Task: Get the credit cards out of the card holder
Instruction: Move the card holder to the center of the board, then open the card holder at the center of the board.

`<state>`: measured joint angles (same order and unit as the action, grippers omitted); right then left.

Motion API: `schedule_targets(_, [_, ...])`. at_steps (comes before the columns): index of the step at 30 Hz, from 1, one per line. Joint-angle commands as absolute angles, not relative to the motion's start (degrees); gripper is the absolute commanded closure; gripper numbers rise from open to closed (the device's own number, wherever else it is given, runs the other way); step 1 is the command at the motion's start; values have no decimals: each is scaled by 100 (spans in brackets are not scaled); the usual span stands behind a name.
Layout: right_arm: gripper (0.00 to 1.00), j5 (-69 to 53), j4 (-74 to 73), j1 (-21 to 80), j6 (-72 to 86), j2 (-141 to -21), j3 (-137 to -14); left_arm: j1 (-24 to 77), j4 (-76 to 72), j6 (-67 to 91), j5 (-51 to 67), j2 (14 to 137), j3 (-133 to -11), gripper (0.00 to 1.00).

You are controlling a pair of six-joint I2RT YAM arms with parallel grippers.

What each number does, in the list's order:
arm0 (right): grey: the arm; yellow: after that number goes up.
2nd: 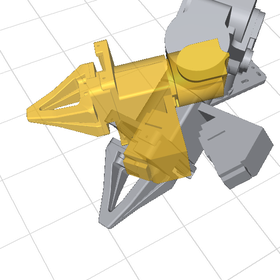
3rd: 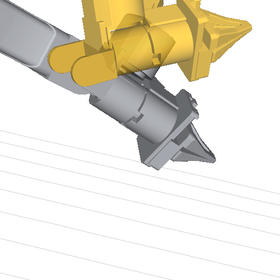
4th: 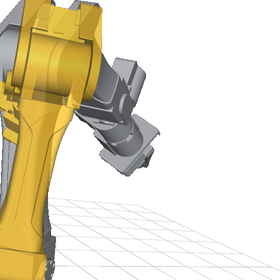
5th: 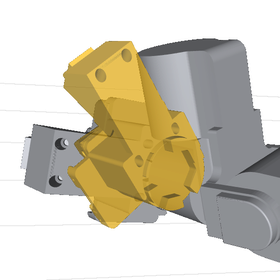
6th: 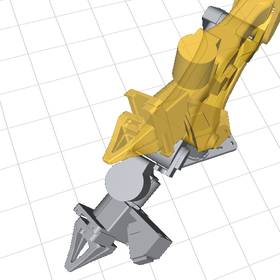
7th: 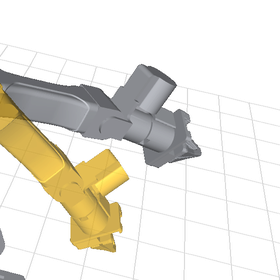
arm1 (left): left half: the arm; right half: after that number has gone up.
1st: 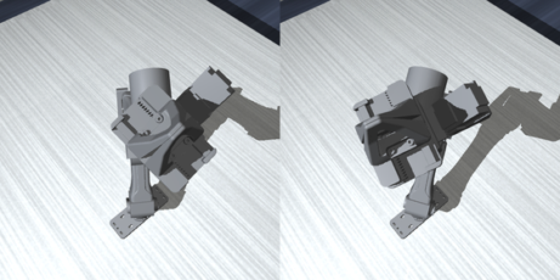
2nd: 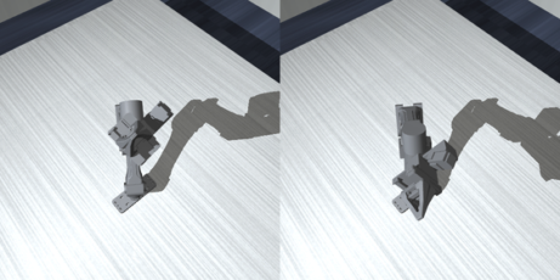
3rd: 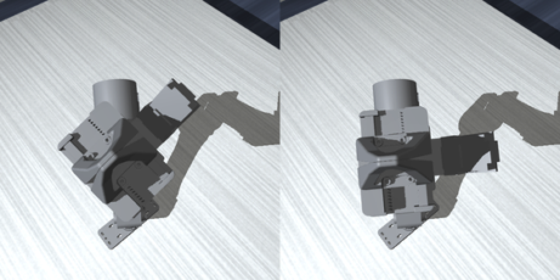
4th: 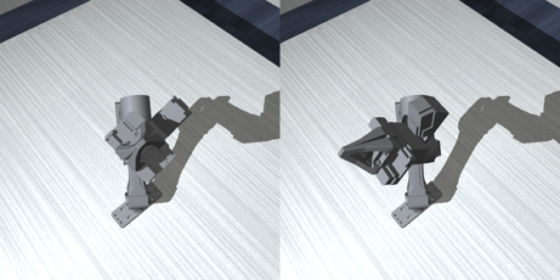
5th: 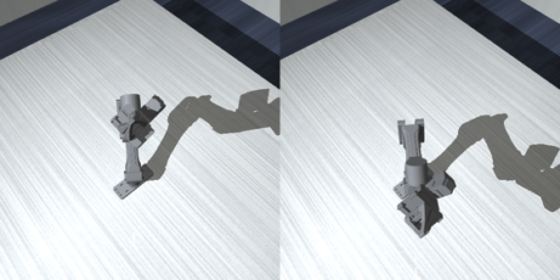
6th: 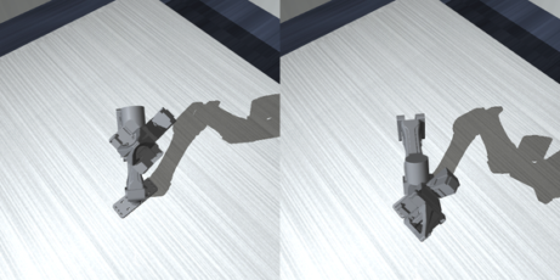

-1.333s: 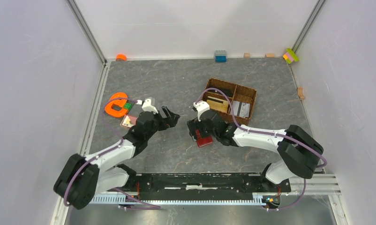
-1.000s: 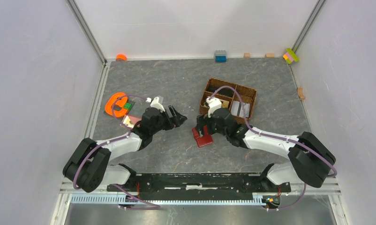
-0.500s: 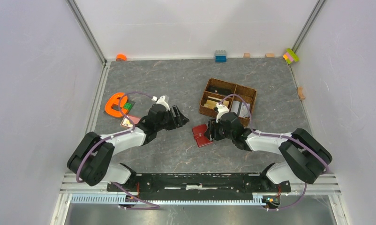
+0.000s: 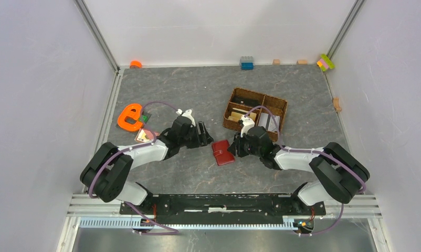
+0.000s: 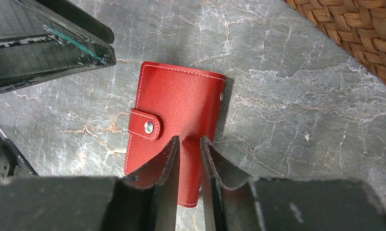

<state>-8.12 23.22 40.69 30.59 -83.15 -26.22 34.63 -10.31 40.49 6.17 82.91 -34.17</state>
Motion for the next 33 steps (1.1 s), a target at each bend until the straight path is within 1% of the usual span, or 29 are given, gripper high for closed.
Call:
schedule_targets(1, [80,-834,2745,4043,3030,-8282,-2549,3518,-717,3767,656,8206,-3615,25])
schedule_targets(5, [91,-792,2826,4043,2965,-8208,-2498,3610,-730,3703,781,8242,-3682,25])
schedule_targets(7, [91,-768,2793,4043,2884,-8194,-2516,3612,-810,3723,998,8407,-3738,25])
schedule_targets(9, [89,-743,2715,4043,2855,-8235,-2572,3621,-888,3797,1263,8614,-3798,25])
schedule_targets(10, [82,-736,2679,4039,2855,-8258,-2596,3621,-939,3836,1350,8715,-3801,25])
schedule_targets(13, [51,-670,2646,4043,2877,-8300,-2616,3621,-1028,3894,1460,8873,-3813,33])
schedule_targets(14, [44,-667,2650,4042,2895,-8316,-2611,3621,-1041,3895,1468,8901,-3809,34])
schedule_targets(15, [40,-690,2662,4043,2896,-8353,-2618,3621,-1061,3909,1469,8947,-3808,35])
schedule_targets(18, [38,-773,2642,4043,2935,-8555,-2686,3621,-1118,3965,1526,9198,-3859,36])
schedule_targets(20, [42,-939,2673,4043,2980,-8713,-2740,3621,-1241,4036,1705,9417,-3909,37])
schedule_targets(21, [44,-1043,2733,4042,3001,-8770,-2747,3621,-1406,4086,1839,9506,-3908,39])
schedule_targets(23, [50,-1158,2814,4051,3022,-8840,-2752,3621,-1702,4219,2112,9697,-3894,47])
schedule_targets(24, [53,-1193,2834,4052,3021,-8850,-2752,3621,-1807,4260,2187,9756,-3898,53])
schedule_targets(26, [59,-1245,2871,4052,3016,-8839,-2744,3617,-1840,4214,2334,9818,-3953,70])
schedule_targets(27, [62,-1254,2897,4052,3015,-8817,-2734,3616,-1869,4189,2383,9817,-3955,83])
schedule_targets(28, [63,-1256,2907,4052,3021,-8791,-2717,3612,-1896,4169,2424,9766,-3948,93])
schedule_targets(29, [63,-1248,2909,4052,3023,-8761,-2708,3608,-1915,4151,2421,9711,-3938,98])
schedule_targets(30, [60,-1224,2909,4051,3023,-8725,-2699,3597,-1925,4128,2389,9607,-3906,98])
schedule_targets(31, [56,-1215,2909,4052,3023,-8693,-2691,3589,-1944,4086,2339,9475,-3851,98])
schedule_targets(33, [44,-1126,2850,4052,2972,-8576,-2690,3579,-2009,4009,2161,9175,-3711,98])
